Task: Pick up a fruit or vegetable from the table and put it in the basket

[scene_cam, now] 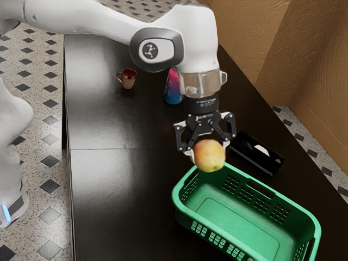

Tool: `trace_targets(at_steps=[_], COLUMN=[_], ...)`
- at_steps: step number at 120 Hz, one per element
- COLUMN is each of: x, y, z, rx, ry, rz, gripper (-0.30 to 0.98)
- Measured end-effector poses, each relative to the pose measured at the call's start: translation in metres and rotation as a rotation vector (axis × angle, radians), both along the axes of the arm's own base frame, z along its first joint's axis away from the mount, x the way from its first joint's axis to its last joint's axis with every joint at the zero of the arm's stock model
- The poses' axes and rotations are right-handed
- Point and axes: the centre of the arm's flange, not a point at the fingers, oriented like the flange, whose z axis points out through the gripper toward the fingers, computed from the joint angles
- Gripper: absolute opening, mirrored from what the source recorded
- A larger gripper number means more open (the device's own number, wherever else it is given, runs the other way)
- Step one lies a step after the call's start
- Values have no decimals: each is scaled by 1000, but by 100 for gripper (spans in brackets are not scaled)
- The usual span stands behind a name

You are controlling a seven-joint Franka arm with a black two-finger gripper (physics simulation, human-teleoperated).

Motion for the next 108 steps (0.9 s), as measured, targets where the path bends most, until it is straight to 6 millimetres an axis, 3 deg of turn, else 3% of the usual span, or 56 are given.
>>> trace_targets(at_steps=[9,21,44,64,71,86,94,100,108], x=[-2,2,24,46,49,51,58,70,83], y=[-17,-21,-2,29,32,38,57,86,129], z=[-1,-8,-24,-37,-40,-44,-53,-53,-24], rx=[1,6,17,24,27,34,43,35,41], ry=[3,14,39,54,54,53,66,68,16], rz=[-24,-24,13,55,51,42,66,116,183], gripper=[35,36,36,36,49,60,63,65,66])
